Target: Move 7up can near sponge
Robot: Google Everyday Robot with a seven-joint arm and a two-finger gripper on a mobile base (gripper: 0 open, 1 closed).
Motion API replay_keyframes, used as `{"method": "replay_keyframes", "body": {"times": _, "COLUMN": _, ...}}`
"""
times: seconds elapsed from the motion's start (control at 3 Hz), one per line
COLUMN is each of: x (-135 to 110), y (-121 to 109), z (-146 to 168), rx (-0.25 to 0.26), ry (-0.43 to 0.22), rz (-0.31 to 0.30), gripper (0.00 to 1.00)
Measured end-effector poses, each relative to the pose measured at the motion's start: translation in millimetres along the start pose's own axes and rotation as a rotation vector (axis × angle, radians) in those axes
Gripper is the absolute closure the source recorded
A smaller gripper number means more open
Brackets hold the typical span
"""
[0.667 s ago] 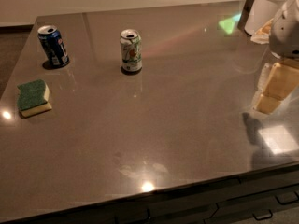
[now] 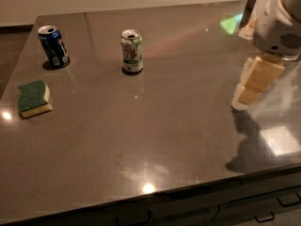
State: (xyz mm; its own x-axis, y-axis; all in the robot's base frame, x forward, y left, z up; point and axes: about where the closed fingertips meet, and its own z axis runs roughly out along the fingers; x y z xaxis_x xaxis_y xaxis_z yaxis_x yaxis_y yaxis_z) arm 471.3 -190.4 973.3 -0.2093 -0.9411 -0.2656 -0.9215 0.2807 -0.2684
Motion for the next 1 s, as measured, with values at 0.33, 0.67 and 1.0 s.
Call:
{"method": "replay_keyframes", "body": {"times": 0.33, "x": -31, "y": -25, "z": 22, "rx": 0.037, "ry": -0.093, "rz": 0.031, "gripper": 0.00}}
{"method": "replay_keyframes", "body": {"times": 0.67, "x": -61, "y": -43, "z": 43, "rx": 0.048, "ry": -0.166, "rz": 0.060, "gripper": 0.00}}
{"method": "replay_keyframes", "body": {"times": 1.0, "x": -88, "y": -63, "z": 62, "rx": 0.053, "ry": -0.212, "rz": 0.105, "gripper": 0.00}}
